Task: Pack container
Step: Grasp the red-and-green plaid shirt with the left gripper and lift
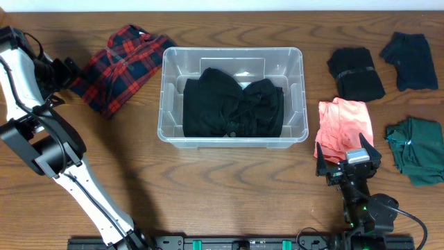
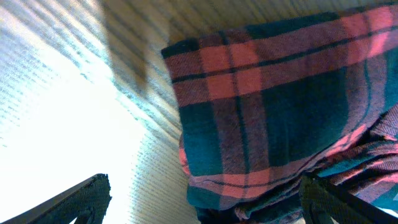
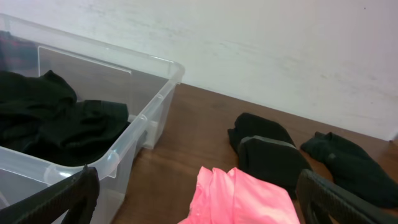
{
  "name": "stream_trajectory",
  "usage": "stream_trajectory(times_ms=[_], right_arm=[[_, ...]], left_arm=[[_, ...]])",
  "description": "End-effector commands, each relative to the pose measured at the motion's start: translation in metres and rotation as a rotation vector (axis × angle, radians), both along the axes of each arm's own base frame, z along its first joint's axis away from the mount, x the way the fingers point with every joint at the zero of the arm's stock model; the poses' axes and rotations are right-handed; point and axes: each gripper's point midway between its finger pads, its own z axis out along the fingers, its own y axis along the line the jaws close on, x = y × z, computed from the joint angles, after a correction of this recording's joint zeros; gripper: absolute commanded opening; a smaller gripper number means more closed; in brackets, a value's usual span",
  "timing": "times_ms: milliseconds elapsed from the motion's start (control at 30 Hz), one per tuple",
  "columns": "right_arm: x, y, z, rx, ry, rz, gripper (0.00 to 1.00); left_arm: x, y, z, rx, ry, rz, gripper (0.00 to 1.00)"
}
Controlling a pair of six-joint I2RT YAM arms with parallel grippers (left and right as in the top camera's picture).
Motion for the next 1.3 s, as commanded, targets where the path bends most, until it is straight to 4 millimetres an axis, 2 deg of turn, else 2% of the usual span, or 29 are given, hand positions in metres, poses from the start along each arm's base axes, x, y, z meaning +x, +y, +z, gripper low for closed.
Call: stream_trajectory(times_ms=[0,133,267,533,867,933,1033,1100,1167,1233,1267], right_arm=[[0.0,-0.004,-0.001,-0.007,-0.001,-0.016,0.99],[0.0,-0.004,-0.001,-0.007,-0.001,-0.016,0.99],[0.0,-0.004,-0.001,-0.007,-0.001,-0.016,0.99],[0.0,-0.004,-0.001,-0.007,-0.001,-0.017,0.99],[0.0,-0.004,-0.001,-0.007,-0.001,-0.016,0.99],[0.0,-0.004,-0.001,-0.007,-0.001,-0.016,0.99],[0.0,-0.004,-0.001,-0.007,-0.001,-0.017,0.99],[0.0,-0.004,-0.001,-0.007,-0.001,-0.016,0.99],[0.0,-0.004,-0.001,-0.007,-0.001,-0.016,0.99],[0.0,-0.004,-0.001,-0.007,-0.001,-0.016,0.99],[0.0,-0.004,-0.001,-0.007,-0.001,-0.016,0.99]], left_arm=[[0.0,-0.007,-0.005,-0.038,0.016,0.035,0.97],[0.005,-0.02,-0.005,-0.114,-0.012,0.039,0.97],[0.004,-0.033,-0.013,-0.192,-0.019,0.038,0.97],[-0.004,-0.041,-0.039,-0.229,0.011,0.042,0.97],[0.003,-0.052,-0.063,-0.289,-0.027,0.085,0.96],[0.002,-0.053,-0.069,-0.296,-0.023,0.102,0.86],[0.002,-0.052,-0.071,-0.292,-0.028,0.101,0.44],[0.003,-0.052,-0.071,-0.29,-0.033,0.1,0.25],[0.004,-0.052,-0.071,-0.291,-0.033,0.108,0.19],[0.004,-0.053,-0.07,-0.303,-0.028,0.127,0.06],[0.006,-0.055,-0.068,-0.322,-0.039,0.125,0.06]])
